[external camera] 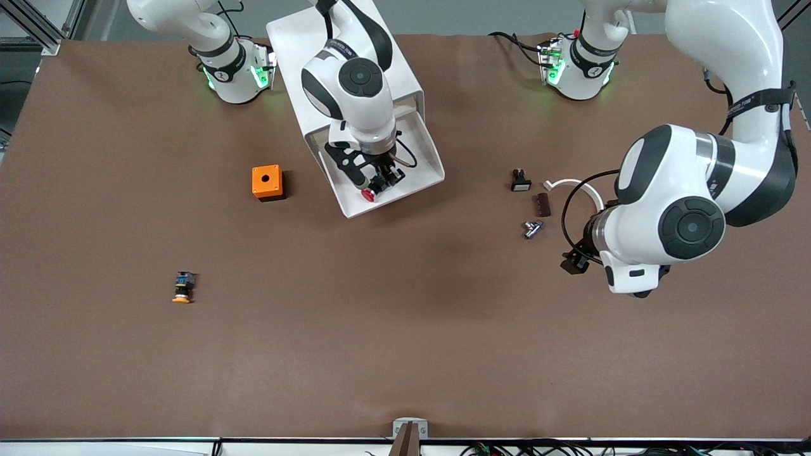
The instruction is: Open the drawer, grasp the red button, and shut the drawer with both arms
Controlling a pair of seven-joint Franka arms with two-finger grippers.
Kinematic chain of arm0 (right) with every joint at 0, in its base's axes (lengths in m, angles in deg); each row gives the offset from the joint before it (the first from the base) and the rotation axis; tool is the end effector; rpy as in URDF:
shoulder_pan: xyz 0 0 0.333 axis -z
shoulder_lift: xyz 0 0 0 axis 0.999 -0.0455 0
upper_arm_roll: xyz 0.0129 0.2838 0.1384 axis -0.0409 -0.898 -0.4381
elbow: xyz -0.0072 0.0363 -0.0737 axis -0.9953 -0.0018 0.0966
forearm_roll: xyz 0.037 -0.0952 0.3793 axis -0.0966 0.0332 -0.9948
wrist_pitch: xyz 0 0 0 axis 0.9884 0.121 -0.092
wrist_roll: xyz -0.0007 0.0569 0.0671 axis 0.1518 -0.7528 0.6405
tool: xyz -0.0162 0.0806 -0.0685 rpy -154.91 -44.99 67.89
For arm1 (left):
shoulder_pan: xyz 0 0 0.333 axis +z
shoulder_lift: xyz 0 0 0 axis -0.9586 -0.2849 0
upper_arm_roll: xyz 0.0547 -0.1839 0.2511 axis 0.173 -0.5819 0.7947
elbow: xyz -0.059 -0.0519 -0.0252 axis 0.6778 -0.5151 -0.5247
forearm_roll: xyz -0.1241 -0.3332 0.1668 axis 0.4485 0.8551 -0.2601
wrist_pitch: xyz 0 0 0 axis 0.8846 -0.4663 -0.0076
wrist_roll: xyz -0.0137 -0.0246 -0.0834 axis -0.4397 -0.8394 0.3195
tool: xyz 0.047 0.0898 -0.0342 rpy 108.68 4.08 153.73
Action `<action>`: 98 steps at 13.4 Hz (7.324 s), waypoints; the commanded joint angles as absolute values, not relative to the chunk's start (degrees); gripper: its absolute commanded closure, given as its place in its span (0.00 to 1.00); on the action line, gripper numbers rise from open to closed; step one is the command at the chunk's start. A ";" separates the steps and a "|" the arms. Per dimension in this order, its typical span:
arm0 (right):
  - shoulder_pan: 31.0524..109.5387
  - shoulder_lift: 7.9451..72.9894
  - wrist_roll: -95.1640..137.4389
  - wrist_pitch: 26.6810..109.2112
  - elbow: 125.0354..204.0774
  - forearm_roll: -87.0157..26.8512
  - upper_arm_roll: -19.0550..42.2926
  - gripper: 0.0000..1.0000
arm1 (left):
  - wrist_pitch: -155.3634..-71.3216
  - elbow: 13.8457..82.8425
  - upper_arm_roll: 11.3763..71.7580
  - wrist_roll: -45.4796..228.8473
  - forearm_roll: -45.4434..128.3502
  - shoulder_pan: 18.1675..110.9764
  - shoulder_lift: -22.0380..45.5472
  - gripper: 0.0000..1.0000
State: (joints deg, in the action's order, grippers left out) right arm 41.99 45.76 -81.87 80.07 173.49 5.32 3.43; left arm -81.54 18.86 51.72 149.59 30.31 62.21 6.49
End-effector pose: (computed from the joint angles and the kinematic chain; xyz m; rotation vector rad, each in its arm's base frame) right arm 0.4194 0.4667 0.3442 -2.8037 1.3342 0.0418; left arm 0.6506 -0.2006 0.4455 -2.7381 -1.1480 0.3390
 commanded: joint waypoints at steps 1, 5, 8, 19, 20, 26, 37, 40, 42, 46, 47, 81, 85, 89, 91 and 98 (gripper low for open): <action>41.69 46.09 -82.86 77.94 171.11 6.50 4.15 0.97 | -81.43 19.91 51.81 137.04 29.03 62.55 7.58 0.01; 44.85 46.00 -78.04 69.24 163.11 6.15 4.24 0.99 | -82.66 19.91 51.28 128.57 29.21 62.11 7.49 0.01; 48.44 46.88 -70.24 67.02 161.07 5.89 4.24 1.00 | -84.77 20.79 49.97 129.09 30.96 61.32 7.23 0.01; 74.10 49.79 -21.47 60.95 158.35 4.13 4.24 1.00 | -99.52 22.90 46.88 131.98 31.58 53.06 0.12 0.00; 75.51 48.39 -18.90 62.09 158.35 3.78 4.32 1.00 | -100.58 22.90 46.88 133.04 31.32 51.49 -0.85 0.00; 81.93 37.41 -5.98 71.14 156.76 3.69 4.24 1.00 | -102.61 22.90 46.88 139.63 31.50 42.44 -3.93 0.00; 90.56 27.81 10.30 84.24 164.31 4.30 4.24 1.00 | -102.09 23.34 46.62 149.65 33.95 34.51 -5.16 0.00; 87.49 27.98 5.68 82.94 164.94 3.95 4.24 1.00 | -98.68 23.60 46.62 152.81 35.54 32.32 -4.81 0.00; 85.47 28.33 2.58 80.92 164.94 4.04 4.24 1.00 | -95.77 23.60 44.70 154.13 36.41 31.79 -4.81 0.00; 84.85 29.12 1.00 80.73 168.09 4.04 4.24 0.99 | -95.06 23.60 41.79 156.69 36.59 29.95 -5.25 0.00; 84.50 29.39 -0.06 80.56 168.28 4.04 4.24 0.98 | -95.14 23.60 41.79 156.69 36.59 29.59 -5.34 0.00; 81.51 28.69 -0.68 59.99 153.78 4.30 3.88 0.00 | -85.32 25.10 44.95 127.97 27.89 67.21 24.89 0.00; 81.16 29.39 -0.95 59.99 153.60 4.13 3.88 0.00 | -83.55 25.27 45.83 121.74 27.98 68.43 26.65 0.00; 81.68 31.75 2.11 60.52 153.60 4.48 3.97 0.00 | -81.00 25.36 48.63 112.33 29.20 70.10 29.37 0.00; 83.69 33.86 7.64 60.61 153.60 4.22 4.24 0.00 | -80.21 26.14 51.97 104.78 29.74 70.02 31.22 0.00; 91.08 49.15 17.16 59.82 156.59 3.77 4.06 0.00 | -75.21 29.84 56.99 95.52 29.56 70.11 37.72 0.00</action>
